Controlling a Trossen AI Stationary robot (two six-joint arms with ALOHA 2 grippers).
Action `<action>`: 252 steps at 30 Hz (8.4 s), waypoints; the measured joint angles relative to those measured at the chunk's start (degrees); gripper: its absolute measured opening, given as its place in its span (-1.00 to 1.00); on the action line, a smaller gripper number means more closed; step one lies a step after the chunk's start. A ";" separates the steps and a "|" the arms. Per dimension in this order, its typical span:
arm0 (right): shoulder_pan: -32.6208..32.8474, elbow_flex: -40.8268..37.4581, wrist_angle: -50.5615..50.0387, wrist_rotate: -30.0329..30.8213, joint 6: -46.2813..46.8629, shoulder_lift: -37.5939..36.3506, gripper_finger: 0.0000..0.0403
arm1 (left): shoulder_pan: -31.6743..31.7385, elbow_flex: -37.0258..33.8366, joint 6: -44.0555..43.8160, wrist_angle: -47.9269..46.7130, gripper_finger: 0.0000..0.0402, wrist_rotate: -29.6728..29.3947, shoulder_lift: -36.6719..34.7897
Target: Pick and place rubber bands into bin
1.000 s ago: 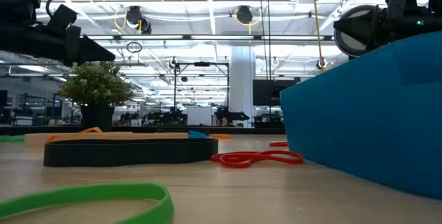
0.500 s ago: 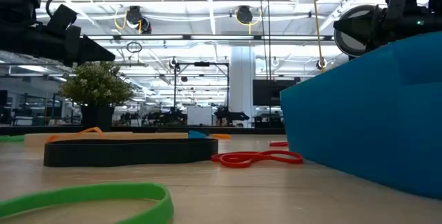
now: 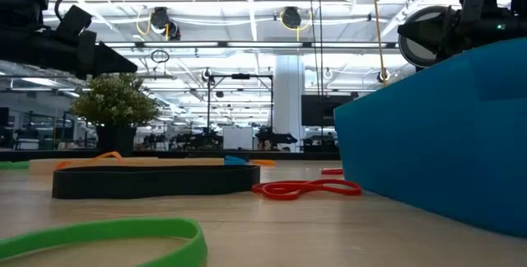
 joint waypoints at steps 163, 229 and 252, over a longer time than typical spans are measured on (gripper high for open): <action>0.01 44.09 -57.33 0.10 22.89 88.26 -0.98 | 0.01 0.00 -2.19 -0.02 -0.64 -0.02 0.00; 42.60 50.72 -39.03 13.77 8.03 61.33 -1.00 | 0.00 0.00 -6.25 0.00 -0.64 0.09 -0.01; 56.08 59.80 -69.37 10.27 33.72 77.41 -1.00 | -0.02 0.00 -9.66 0.02 -0.64 0.24 -0.01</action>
